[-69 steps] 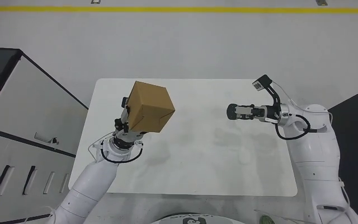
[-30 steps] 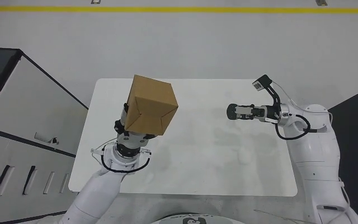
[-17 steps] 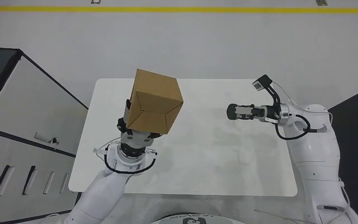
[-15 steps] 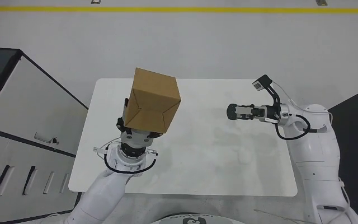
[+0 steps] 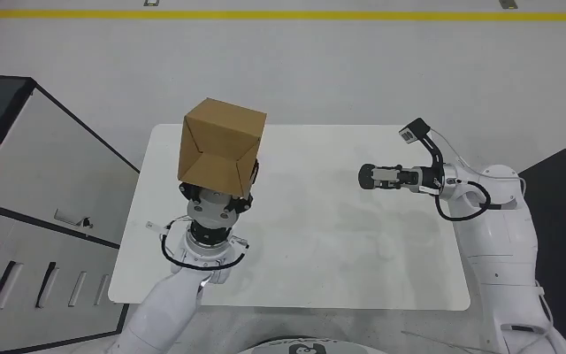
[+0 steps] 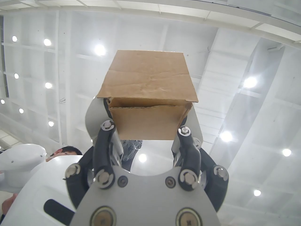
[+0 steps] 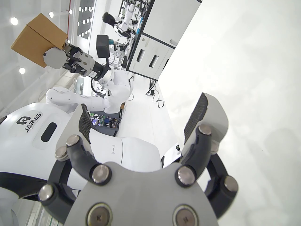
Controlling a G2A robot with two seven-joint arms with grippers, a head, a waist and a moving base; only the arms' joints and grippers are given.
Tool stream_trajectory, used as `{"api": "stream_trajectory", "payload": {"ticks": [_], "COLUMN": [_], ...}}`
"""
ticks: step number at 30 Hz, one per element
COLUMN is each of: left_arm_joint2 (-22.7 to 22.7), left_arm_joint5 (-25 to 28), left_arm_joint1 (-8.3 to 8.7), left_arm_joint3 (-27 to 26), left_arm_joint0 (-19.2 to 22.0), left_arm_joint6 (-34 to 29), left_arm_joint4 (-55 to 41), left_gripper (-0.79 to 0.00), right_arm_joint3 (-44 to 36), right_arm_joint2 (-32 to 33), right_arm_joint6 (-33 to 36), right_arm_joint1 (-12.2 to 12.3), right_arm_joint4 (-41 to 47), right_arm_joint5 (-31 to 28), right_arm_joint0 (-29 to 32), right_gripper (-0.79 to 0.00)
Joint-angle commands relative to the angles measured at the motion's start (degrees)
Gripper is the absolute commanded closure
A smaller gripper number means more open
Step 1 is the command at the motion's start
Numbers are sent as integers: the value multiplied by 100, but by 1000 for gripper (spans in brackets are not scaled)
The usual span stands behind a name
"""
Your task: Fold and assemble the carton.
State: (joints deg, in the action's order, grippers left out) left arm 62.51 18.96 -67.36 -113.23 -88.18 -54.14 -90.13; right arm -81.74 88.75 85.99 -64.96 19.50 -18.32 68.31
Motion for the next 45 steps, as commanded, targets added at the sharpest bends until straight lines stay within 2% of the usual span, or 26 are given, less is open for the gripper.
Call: {"api": "stream_trajectory", "payload": {"ticks": [1,6,12,22,26,34,40,45], "left_arm_joint2": [52,271,420,404,340,199,277,646], "left_arm_joint5": [104,540,697,740,722,834,876,1080], "left_arm_joint1": [-13,-4,6,-6,-23,-95,-121,-102], "left_arm_joint3": [16,122,131,-6,66,330,365,171], "left_arm_joint0": [-2,22,-5,41,177,266,283,185], "left_arm_joint6": [-68,-150,-47,-55,-725,-1020,-1042,-446], "left_arm_joint4": [202,1528,2660,2885,2758,2407,2414,3120], "left_gripper": [0,0,0,0,0,0,0,0], "right_arm_joint3": [0,0,0,0,0,0,0,0], "right_arm_joint2": [0,0,0,0,0,0,0,0], "right_arm_joint6": [0,0,0,0,0,0,0,0], "right_arm_joint1": [0,0,0,0,0,0,0,0], "right_arm_joint4": [0,0,0,0,0,0,0,0], "right_arm_joint5": [0,0,0,0,0,0,0,0], "right_arm_joint0": [0,0,0,0,0,0,0,0], "right_gripper": [-785,-785,-785,-785,-785,-785,-785,-785]}}
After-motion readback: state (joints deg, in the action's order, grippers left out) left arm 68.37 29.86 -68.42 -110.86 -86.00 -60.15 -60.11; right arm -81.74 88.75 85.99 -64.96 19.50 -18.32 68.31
